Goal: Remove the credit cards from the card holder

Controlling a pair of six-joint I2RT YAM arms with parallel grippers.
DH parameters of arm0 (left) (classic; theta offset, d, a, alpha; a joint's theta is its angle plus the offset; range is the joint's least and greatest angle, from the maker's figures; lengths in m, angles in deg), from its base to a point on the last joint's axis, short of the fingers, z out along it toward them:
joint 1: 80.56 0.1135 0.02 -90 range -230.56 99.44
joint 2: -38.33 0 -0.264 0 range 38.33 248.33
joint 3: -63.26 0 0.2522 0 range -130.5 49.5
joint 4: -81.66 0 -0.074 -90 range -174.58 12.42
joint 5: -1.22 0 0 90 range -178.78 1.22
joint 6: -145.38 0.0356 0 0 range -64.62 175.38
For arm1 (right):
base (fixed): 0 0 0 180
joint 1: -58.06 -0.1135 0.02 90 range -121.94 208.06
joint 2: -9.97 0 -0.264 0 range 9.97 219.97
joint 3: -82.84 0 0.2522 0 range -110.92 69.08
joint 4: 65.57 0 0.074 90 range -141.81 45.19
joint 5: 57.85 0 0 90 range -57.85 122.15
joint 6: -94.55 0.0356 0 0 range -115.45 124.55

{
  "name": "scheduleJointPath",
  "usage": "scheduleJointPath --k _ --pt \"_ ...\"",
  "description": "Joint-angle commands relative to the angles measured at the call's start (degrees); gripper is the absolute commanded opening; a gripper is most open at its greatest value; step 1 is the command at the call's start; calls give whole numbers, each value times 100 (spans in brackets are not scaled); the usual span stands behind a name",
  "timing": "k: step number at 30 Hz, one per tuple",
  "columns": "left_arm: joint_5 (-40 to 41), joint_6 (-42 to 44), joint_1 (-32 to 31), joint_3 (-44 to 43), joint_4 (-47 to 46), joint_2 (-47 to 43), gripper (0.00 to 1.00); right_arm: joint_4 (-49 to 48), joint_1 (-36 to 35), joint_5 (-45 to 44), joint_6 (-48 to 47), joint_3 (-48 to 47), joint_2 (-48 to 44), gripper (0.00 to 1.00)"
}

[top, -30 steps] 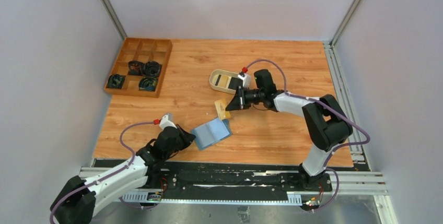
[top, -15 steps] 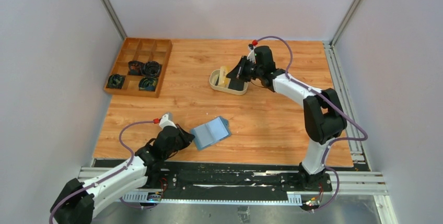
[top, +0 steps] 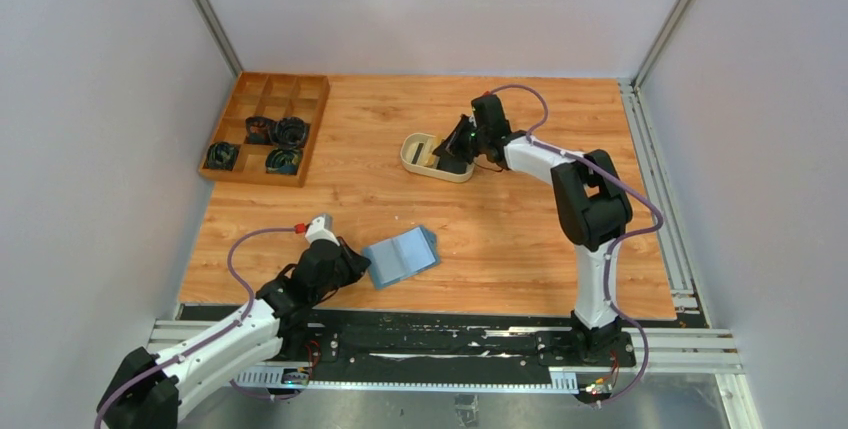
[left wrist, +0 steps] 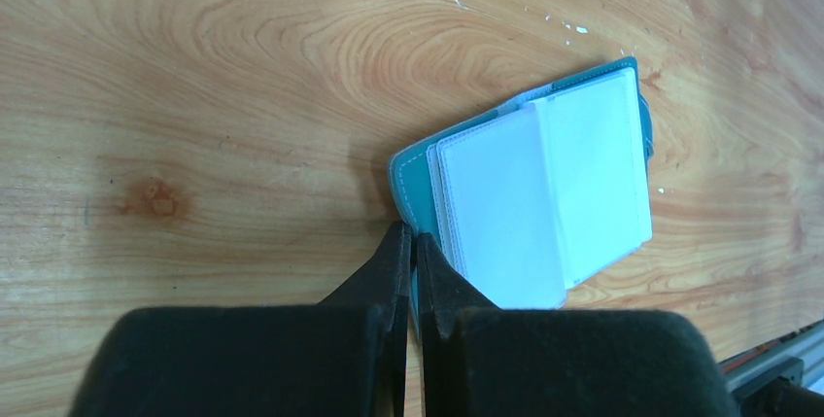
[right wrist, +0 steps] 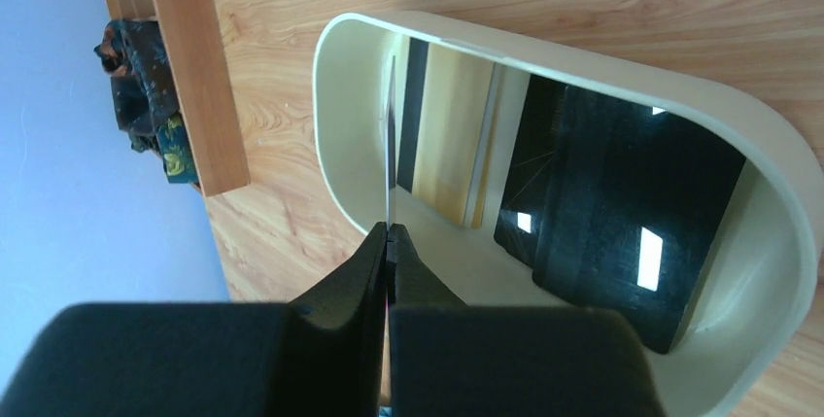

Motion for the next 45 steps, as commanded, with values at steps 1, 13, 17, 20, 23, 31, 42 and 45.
scheduleJointPath --k 1,13,17,20,23,31,42,45 --pt "-19 336 83 -83 286 -2 0 115 54 -135 421 -275 260 0" --pt "-170 457 230 16 328 -76 0 297 -8 -97 535 -718 785 0" --pt "-190 482 261 26 322 -77 0 461 -16 132 486 -1032 1022 0" --pt "-229 522 294 4 319 -59 0 469 -33 130 480 -1087 1089 0" --pt "-272 561 339 -12 320 -34 0 615 -32 109 448 -1081 1089 0" --pt "-315 572 375 -1 304 -36 0 924 -41 100 307 -1213 1093 23" --pt "-324 606 398 -35 331 -35 0 3009 -127 -173 -706 -2453 1344 50" --pt "-335 615 410 -47 332 -5 0 3396 -131 -248 -933 -2656 1371 62"
